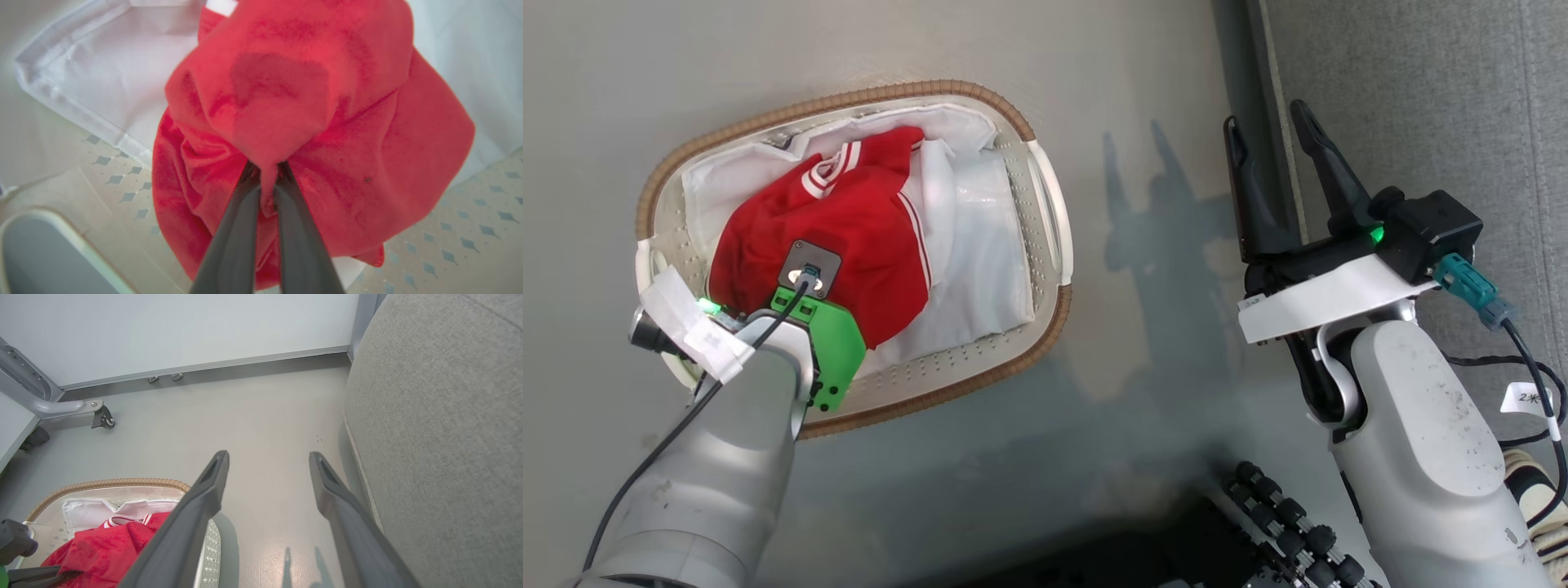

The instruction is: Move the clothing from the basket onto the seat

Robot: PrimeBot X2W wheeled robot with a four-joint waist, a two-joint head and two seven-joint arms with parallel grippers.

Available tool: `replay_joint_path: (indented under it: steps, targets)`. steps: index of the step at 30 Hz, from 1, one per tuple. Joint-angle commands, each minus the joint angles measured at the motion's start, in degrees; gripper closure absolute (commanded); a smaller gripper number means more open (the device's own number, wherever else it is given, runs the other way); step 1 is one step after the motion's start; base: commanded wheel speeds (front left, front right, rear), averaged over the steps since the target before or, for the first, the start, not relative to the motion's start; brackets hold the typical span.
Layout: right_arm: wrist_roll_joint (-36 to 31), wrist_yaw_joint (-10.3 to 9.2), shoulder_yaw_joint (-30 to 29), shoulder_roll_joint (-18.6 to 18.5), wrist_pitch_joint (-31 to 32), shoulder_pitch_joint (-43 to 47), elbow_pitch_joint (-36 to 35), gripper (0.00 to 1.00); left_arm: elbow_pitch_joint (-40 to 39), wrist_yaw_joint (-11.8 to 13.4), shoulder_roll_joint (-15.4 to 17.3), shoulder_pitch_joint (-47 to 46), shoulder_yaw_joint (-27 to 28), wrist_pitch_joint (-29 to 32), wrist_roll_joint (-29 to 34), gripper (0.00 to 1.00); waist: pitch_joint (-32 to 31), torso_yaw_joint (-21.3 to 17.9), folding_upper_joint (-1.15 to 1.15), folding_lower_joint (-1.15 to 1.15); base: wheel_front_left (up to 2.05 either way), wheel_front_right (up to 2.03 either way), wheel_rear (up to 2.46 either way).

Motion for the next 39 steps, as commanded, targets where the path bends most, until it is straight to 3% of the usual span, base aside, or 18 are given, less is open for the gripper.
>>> replay_joint_path:
  steps: [1,9,14,26,39]
  targets:
    - [0.4,-0.08,-0.2,-0.2,-0.3,0.2,0.3,0.00,-0.1,0.0,-0.3,0.1,0.0,-1.2,-0.5,1.00,-1.3,0.1,0.00,0.00,0.00,0.00,0.00]
    - [-0.9,-0.08,-0.7,-0.2,-0.3,2.5,1.9,0.00,-1.0,-0.4,-2.4,3.0,1.1,-8.4,-3.6,1.00,-8.5,1.7,0.00,0.00,0.00,0.00,0.00]
    - [-1.8,-0.08,-1.2,-0.2,-0.3,4.7,3.2,0.00,-4.4,-1.2,-3.6,6.3,1.3,-9.8,-5.8,1.00,-14.0,3.7,0.00,0.00,0.00,0.00,0.00]
    - [-4.4,-0.08,-2.9,-0.2,-0.3,11.5,5.7,0.00,-26.3,-1.8,-3.9,20.1,0.8,-9.8,-10.2,1.00,-26.1,9.4,0.00,0.00,0.00,0.00,0.00]
    - [-4.7,-0.08,-2.0,-0.2,-0.3,17.9,7.5,0.00,-43.5,-1.1,-3.9,31.1,6.1,-9.8,-11.8,1.00,-35.5,11.0,0.00,0.00,0.00,0.00,0.00]
